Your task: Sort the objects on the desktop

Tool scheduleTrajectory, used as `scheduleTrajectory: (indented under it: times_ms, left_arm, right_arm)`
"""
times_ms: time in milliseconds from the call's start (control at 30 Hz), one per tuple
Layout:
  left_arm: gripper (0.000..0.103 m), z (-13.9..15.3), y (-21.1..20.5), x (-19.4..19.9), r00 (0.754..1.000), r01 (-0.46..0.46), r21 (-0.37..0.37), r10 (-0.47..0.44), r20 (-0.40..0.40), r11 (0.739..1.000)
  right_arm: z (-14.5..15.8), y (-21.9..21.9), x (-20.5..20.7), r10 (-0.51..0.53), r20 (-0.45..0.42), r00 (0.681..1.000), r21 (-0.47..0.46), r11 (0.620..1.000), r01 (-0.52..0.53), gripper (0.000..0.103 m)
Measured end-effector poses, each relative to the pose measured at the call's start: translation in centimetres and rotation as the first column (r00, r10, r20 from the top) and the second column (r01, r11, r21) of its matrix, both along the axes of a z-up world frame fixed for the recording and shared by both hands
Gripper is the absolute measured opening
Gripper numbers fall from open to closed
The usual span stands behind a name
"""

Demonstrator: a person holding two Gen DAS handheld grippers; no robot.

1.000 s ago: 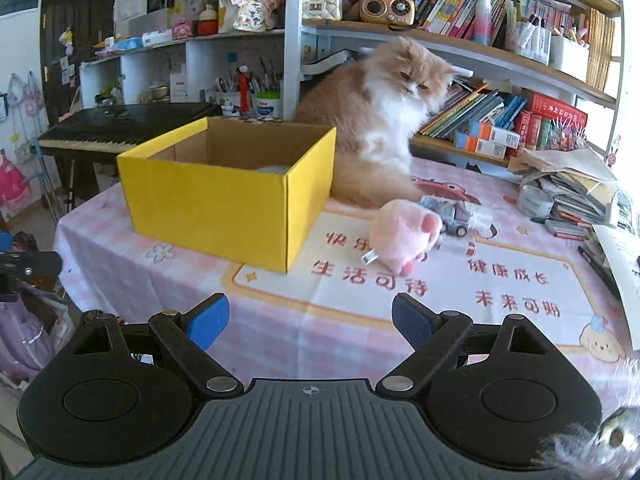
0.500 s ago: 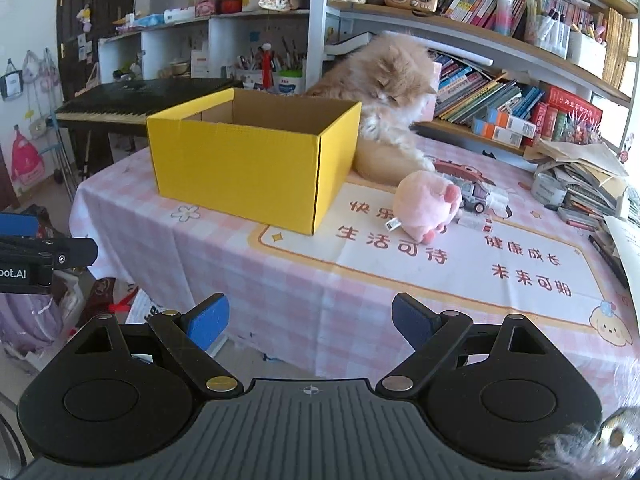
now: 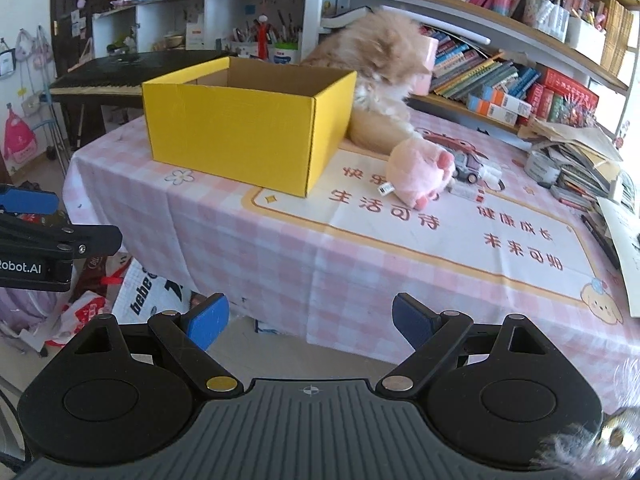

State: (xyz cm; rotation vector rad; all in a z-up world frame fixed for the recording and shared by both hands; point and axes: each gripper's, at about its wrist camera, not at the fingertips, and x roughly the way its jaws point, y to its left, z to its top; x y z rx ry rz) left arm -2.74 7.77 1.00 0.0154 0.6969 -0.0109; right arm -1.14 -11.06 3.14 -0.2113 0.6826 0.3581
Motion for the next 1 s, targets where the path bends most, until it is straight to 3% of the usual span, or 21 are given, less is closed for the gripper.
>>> scheduleTrajectory:
  times_ms: [567,1000]
  left_arm:
    - [0.090,-0.5,-2.2,1.7,0.994,0.109,-0.007,-0.109,-0.021,0.994]
    - [0.090,-0.3,-6.0,3.9,0.970,0.243,0.031,-0.243,0.000,0.970]
  right_arm:
    - [-0.4,-2.2,0.1,-0.116,-0.048,0.992,-0.008,0.993,0.116,0.088]
    - [-0.2,-5.6,0.8,-0.232,-0.043,0.972,-0.008,0.973,0.232,0.088]
